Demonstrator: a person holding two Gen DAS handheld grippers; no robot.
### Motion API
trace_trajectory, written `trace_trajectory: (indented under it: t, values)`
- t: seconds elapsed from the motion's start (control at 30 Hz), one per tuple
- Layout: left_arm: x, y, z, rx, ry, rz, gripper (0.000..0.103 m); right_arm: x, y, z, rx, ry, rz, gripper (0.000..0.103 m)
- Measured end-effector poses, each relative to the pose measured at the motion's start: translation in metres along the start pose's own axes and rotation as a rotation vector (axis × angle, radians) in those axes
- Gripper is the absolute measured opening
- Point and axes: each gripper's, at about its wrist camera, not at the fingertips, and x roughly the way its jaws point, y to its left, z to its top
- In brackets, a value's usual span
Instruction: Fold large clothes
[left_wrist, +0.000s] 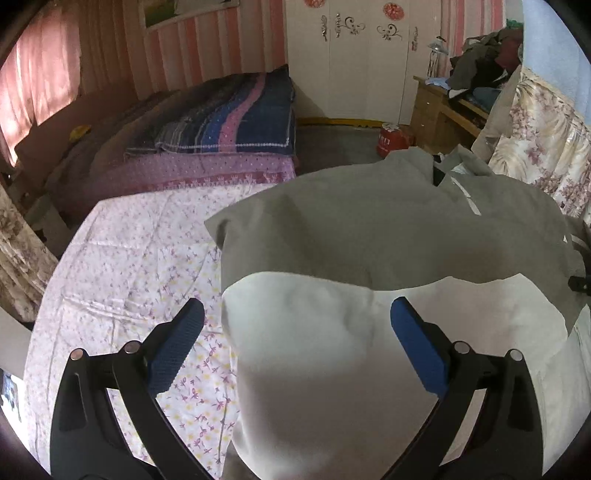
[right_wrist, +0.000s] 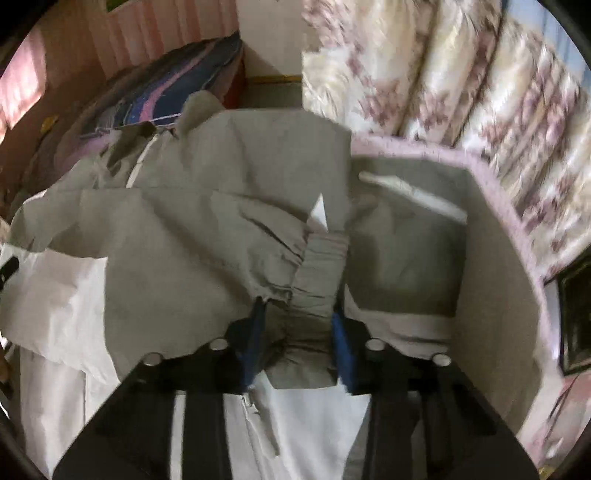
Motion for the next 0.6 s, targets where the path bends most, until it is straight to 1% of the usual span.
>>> trace_trajectory:
  t: [0.07,0.1,0.13,0.17,0.2,0.23,0.27,0.3,0.33,0.37,0.4,0.43,0.47,0.5,0.53,0.57,0.6]
  values:
    - [-0.001,0.000,0.001,-0.005,0.000,-0.011,0.100,-0.016,-0.004,0.000,-0.002,-0.054,-0.052,0.024]
    - [-0.001,-0.001,0.002,0.008,0.002,-0.012,0.100,-0.019,-0.009,0.001,0.001,-0.073,-0.097,0.024]
    - [-0.002,-0.002,0.003,0.020,0.003,-0.006,0.100,-0.019,-0.014,0.000,0.007,-0.083,-0.163,0.024]
    - [-0.001,-0.004,0.004,0.032,0.004,0.004,0.100,-0.009,-0.020,-0.002,0.011,-0.056,-0.248,0.024]
    - [0.001,-0.005,0.005,0.036,0.011,0.006,0.100,-0.001,-0.024,-0.003,0.027,-0.030,-0.266,0.026]
    - [0.008,-0.005,0.004,0.034,0.035,0.014,0.100,0.007,-0.025,-0.003,0.042,-0.009,-0.270,0.033]
    - [0.016,-0.005,0.002,0.029,0.060,0.027,0.100,0.012,-0.023,-0.003,0.041,0.003,-0.278,0.037]
    - [0.023,-0.005,0.000,0.030,0.079,0.040,0.100,0.015,-0.016,-0.003,0.018,-0.006,-0.286,0.045]
    - [0.028,-0.004,-0.002,0.038,0.085,0.051,0.100,0.015,-0.011,-0.004,-0.005,-0.012,-0.285,0.053]
    - [0.034,-0.003,-0.007,0.054,0.087,0.074,0.100,0.014,-0.007,-0.007,-0.027,-0.011,-0.276,0.057]
    - [0.037,-0.001,-0.010,0.063,0.084,0.087,0.100,0.009,-0.006,-0.010,-0.041,-0.017,-0.263,0.060]
    - [0.039,0.003,-0.012,0.058,0.083,0.091,0.100,0.003,-0.008,-0.012,-0.038,-0.029,-0.246,0.066]
    - [0.038,0.009,-0.014,0.039,0.076,0.081,0.098,-0.003,-0.011,-0.014,-0.028,-0.044,-0.219,0.070]
    - [0.033,0.013,-0.015,0.026,0.063,0.074,0.095,-0.015,-0.016,-0.017,-0.012,-0.067,-0.174,0.073]
    - [0.030,0.016,-0.016,0.021,0.057,0.073,0.091,-0.027,-0.021,-0.020,0.000,-0.090,-0.131,0.078]
    - [0.021,0.018,-0.016,0.017,0.046,0.070,0.089,-0.043,-0.027,-0.026,0.010,-0.118,-0.095,0.080]
    - [0.012,0.019,-0.015,0.015,0.033,0.060,0.089,-0.065,-0.031,-0.035,0.021,-0.167,-0.043,0.082]
